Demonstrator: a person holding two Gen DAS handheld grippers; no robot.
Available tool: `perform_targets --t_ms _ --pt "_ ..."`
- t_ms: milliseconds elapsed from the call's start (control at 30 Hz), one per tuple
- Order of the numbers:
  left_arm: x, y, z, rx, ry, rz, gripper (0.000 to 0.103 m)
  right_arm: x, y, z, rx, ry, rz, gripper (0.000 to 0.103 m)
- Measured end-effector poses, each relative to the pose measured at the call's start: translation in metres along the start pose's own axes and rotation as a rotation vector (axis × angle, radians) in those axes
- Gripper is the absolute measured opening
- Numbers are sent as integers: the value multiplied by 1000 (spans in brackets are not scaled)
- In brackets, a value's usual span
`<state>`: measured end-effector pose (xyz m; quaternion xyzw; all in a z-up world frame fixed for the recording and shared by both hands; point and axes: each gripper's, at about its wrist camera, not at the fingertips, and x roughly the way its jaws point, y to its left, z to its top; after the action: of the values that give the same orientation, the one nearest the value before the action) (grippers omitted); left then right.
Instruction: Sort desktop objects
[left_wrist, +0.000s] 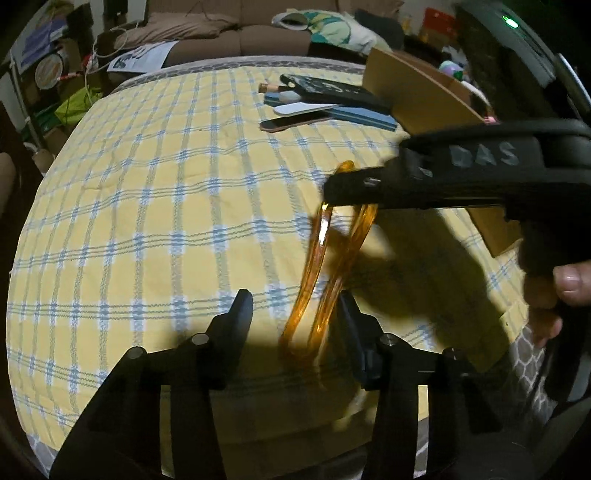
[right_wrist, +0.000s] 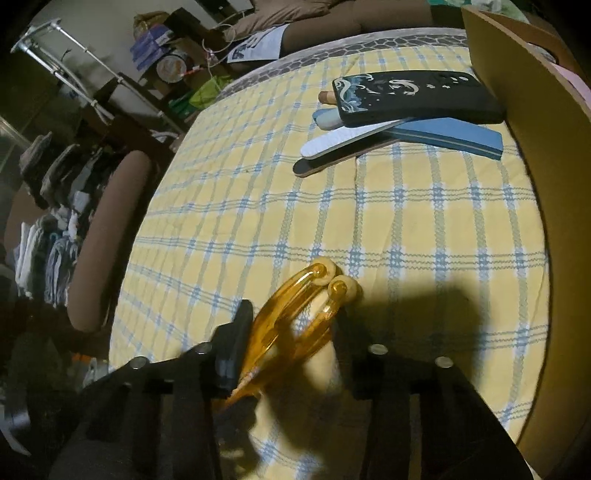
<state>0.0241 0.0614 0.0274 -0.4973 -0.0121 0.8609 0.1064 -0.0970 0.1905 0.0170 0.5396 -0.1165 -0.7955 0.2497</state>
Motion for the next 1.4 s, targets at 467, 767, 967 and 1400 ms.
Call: perform_targets --t_ms 467,767,967,1400 --pt "2 15 4 -5 17 -30 46 -4 -21 -3 -11 77 -28 34" --pt "5 8 8 -9 6 -127 46 4 -7 -8 -34 29 -29 29" --pt "9 -10 6 51 6 -99 46 9 3 -11 -44 16 -32 26" --pt "14 -20 3 98 -7 -105 67 4 -10 -7 79 7 147 14"
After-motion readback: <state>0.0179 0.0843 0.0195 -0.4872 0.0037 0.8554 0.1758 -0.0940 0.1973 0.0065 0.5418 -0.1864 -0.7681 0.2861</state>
